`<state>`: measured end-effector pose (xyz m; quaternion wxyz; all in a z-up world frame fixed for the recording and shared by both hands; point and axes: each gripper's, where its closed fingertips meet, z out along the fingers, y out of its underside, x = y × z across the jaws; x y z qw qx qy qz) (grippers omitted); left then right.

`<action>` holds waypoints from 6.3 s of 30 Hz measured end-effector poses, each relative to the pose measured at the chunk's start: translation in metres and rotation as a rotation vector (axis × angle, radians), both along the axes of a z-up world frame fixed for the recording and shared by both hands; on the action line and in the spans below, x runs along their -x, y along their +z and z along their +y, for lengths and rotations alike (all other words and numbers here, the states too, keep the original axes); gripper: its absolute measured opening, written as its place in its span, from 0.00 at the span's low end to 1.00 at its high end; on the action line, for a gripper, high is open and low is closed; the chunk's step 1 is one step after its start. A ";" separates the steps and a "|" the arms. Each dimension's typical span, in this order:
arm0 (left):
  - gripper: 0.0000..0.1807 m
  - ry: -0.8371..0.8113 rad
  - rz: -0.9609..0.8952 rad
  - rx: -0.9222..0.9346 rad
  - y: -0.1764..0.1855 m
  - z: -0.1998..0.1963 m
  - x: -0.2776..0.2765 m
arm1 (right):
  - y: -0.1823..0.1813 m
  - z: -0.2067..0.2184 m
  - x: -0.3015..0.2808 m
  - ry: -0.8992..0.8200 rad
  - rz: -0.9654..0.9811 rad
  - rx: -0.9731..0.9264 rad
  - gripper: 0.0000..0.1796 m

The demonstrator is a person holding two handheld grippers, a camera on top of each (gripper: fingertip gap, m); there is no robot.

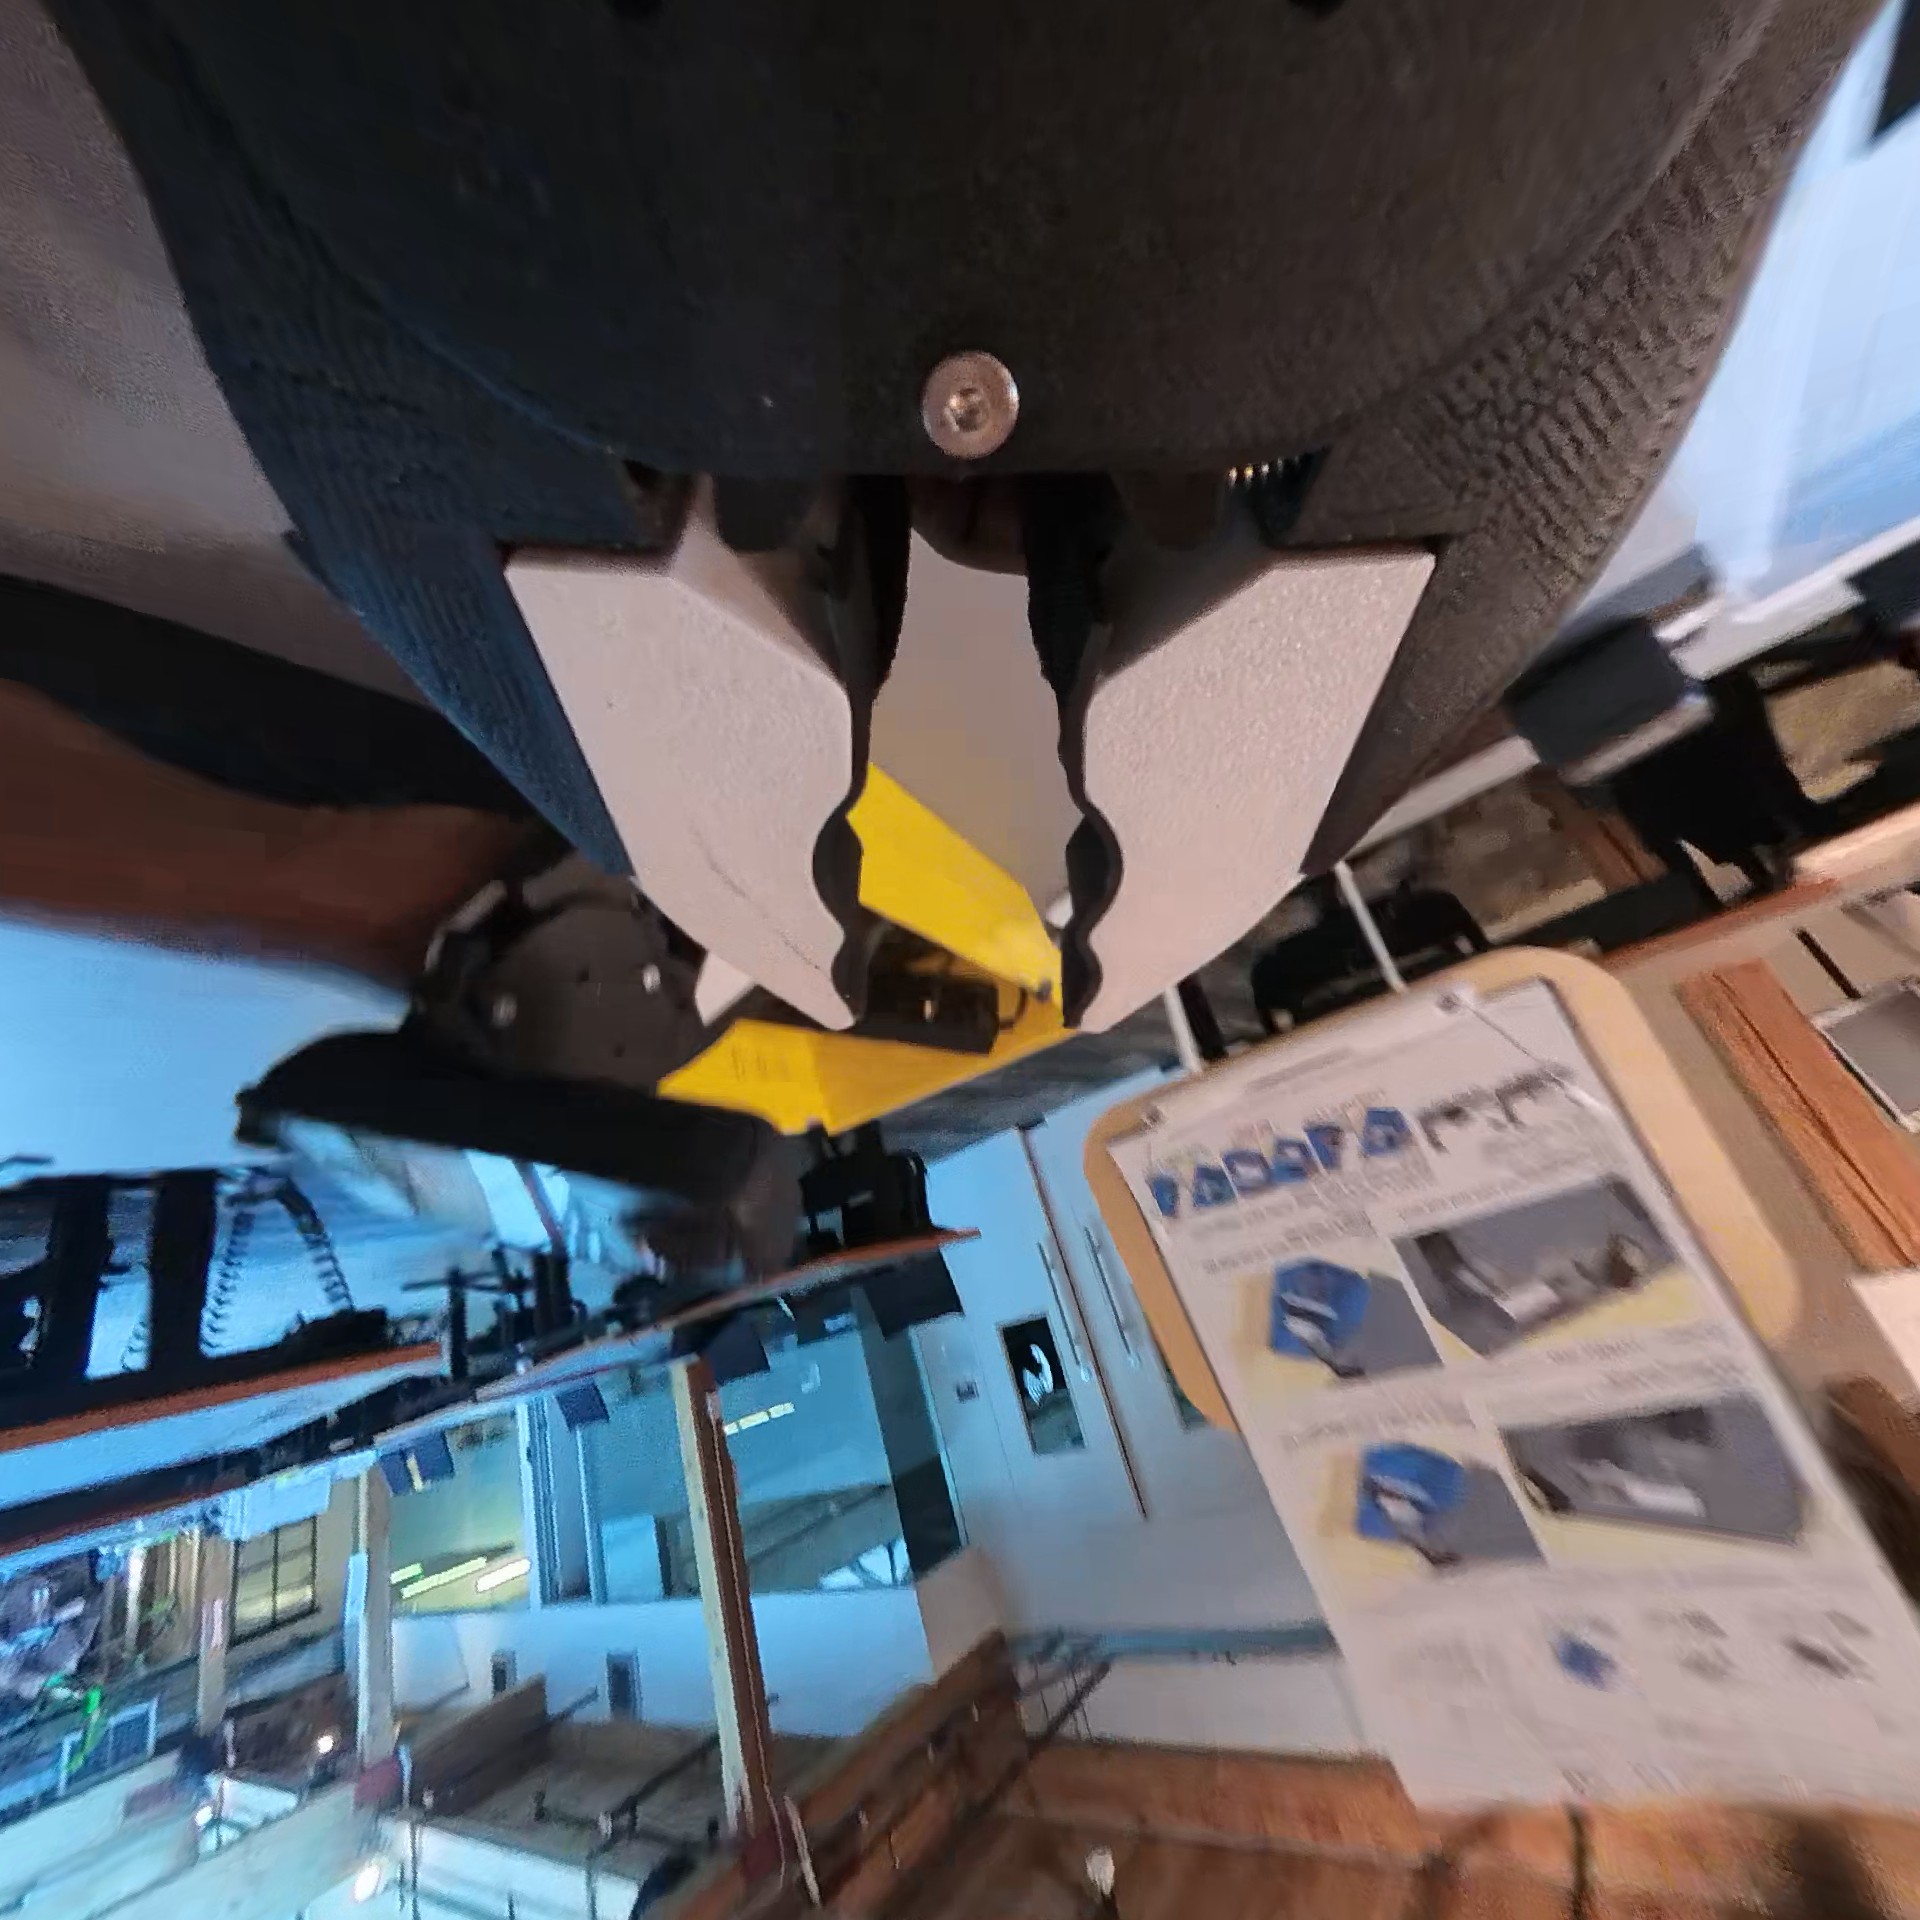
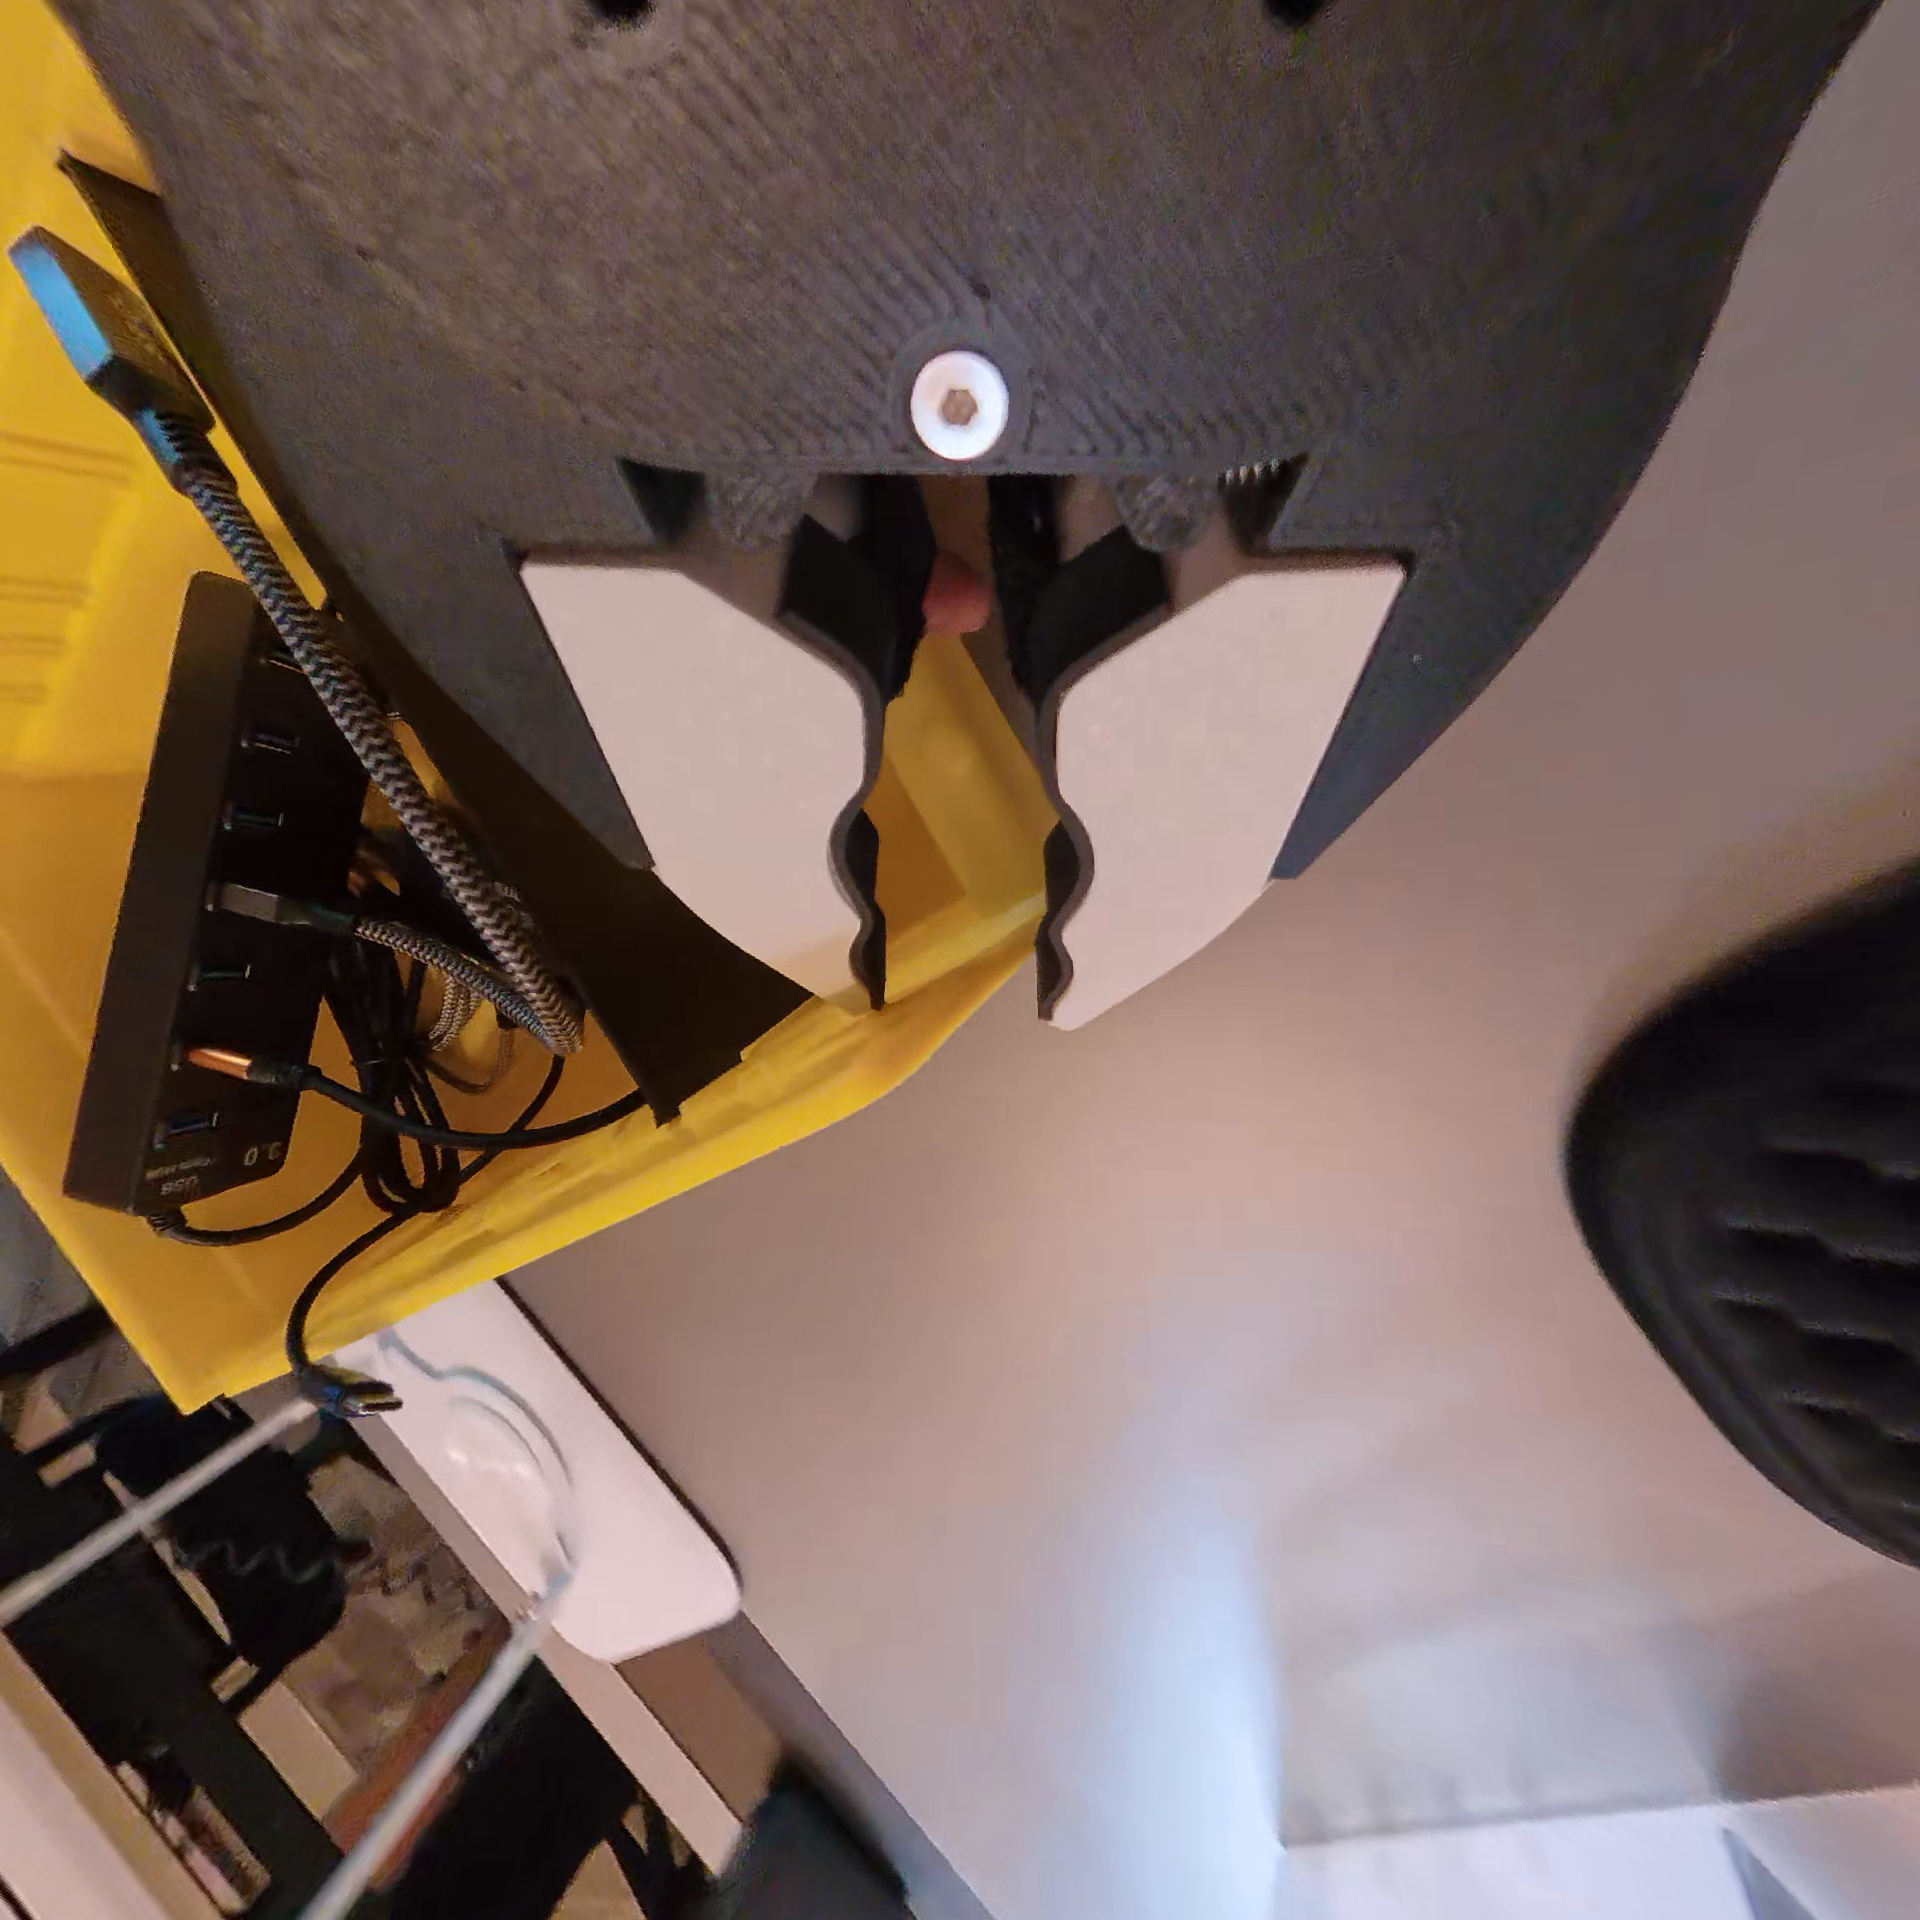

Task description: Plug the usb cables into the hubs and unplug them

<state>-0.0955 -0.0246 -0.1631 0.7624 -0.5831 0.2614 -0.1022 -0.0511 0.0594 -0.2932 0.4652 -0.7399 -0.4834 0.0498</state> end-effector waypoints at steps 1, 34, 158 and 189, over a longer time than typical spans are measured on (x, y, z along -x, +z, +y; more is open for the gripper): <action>0.20 0.019 -0.002 -0.037 0.013 -0.006 0.012 | 0.000 -0.004 0.011 0.021 -0.005 -0.007 0.16; 0.24 0.685 -0.092 0.722 -0.093 -0.095 0.334 | 0.032 -0.124 0.203 0.645 0.418 0.047 0.41; 0.20 0.525 1.115 0.586 -0.155 0.020 0.220 | -0.026 0.020 -0.286 -0.152 -0.776 -0.338 0.19; 0.36 0.439 1.220 0.984 -0.152 -0.132 0.255 | -0.013 -0.056 -0.346 -0.144 -0.310 -0.239 0.32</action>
